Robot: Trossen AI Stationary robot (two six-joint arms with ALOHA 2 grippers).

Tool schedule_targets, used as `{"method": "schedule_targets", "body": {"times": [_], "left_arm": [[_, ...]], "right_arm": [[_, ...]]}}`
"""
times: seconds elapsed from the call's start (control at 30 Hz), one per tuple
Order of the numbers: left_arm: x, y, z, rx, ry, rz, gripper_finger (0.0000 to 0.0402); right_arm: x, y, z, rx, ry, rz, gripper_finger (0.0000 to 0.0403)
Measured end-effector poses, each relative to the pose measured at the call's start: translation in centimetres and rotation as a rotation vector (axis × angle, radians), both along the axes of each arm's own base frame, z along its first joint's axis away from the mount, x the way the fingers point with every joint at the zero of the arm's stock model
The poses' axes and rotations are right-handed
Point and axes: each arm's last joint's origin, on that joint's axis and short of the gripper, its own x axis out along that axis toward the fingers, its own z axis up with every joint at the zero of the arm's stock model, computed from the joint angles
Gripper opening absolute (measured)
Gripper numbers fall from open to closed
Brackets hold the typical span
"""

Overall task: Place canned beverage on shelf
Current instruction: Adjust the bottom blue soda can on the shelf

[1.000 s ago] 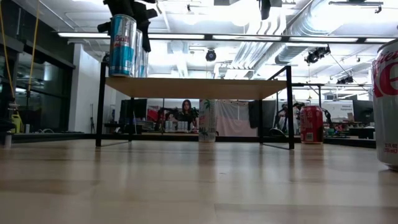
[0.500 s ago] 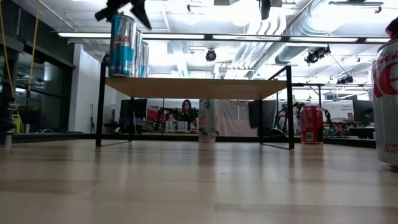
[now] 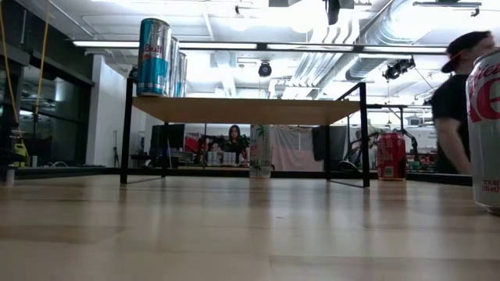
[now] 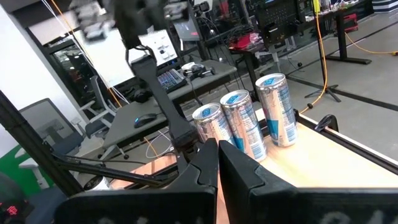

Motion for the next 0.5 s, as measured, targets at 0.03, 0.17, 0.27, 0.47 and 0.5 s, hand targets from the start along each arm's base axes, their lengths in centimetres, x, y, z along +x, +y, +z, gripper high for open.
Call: {"method": "schedule_targets", "body": {"times": [0.03,0.17,0.27,0.47,0.5], "left_arm": [[0.2,-0.8,-0.5,0.007,0.006,-0.043,0.0014],[1.5,-4.0,-3.8,0.01,0.042,-0.134,0.0006],[2.3,-6.2,-7.6,-0.034,0.107,-0.138,0.0003],[1.8,-8.8,-13.6,-0.102,0.185,-0.075,0.0],[1.6,-8.8,-14.2,-0.085,0.185,-0.054,0.0]], "right_arm": [[0.0,0.0,0.0,-0.003,0.001,0.0,0.0],[0.0,0.0,0.0,-0.019,0.004,0.001,0.0],[0.0,0.0,0.0,-0.025,0.005,0.0,0.0],[0.0,0.0,0.0,-0.025,0.005,0.001,0.0],[0.0,0.0,0.0,-0.025,0.005,0.0,0.0]]}}
